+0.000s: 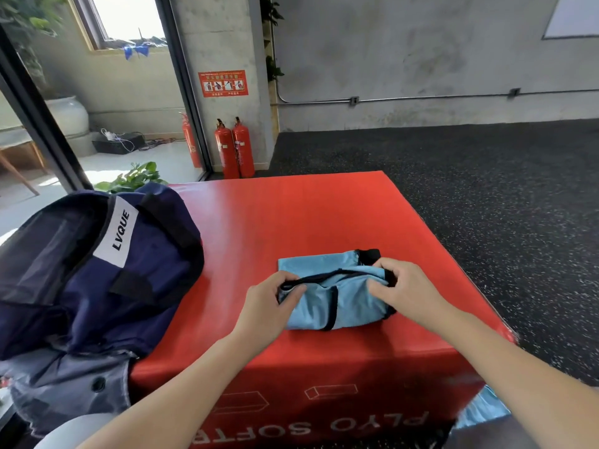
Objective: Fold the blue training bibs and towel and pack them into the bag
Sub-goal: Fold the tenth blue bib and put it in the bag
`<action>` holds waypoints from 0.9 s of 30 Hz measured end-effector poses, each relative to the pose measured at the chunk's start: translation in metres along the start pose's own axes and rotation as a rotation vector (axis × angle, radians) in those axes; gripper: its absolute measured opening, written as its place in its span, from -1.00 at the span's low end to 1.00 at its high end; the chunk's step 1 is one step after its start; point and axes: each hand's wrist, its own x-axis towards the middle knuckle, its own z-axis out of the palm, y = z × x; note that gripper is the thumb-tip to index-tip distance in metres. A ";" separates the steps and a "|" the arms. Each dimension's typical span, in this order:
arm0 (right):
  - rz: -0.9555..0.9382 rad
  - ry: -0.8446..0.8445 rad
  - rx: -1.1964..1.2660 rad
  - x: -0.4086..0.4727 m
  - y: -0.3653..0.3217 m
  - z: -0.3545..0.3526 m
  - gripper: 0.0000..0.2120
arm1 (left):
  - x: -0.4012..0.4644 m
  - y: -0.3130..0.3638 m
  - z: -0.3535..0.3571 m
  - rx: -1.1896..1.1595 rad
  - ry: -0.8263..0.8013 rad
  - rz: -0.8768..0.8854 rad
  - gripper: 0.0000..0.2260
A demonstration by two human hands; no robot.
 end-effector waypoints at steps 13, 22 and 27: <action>0.131 -0.041 -0.182 0.111 0.029 0.027 -0.87 | 0.079 -0.029 0.022 -0.114 0.131 -0.332 -0.62; 0.211 -0.080 -0.339 0.132 0.055 0.044 -0.71 | 0.065 -0.043 0.027 0.092 0.020 -0.322 -0.52; 0.186 -0.101 -0.391 0.134 0.055 0.046 -0.74 | 0.052 -0.036 0.027 0.055 -0.005 -0.225 -0.66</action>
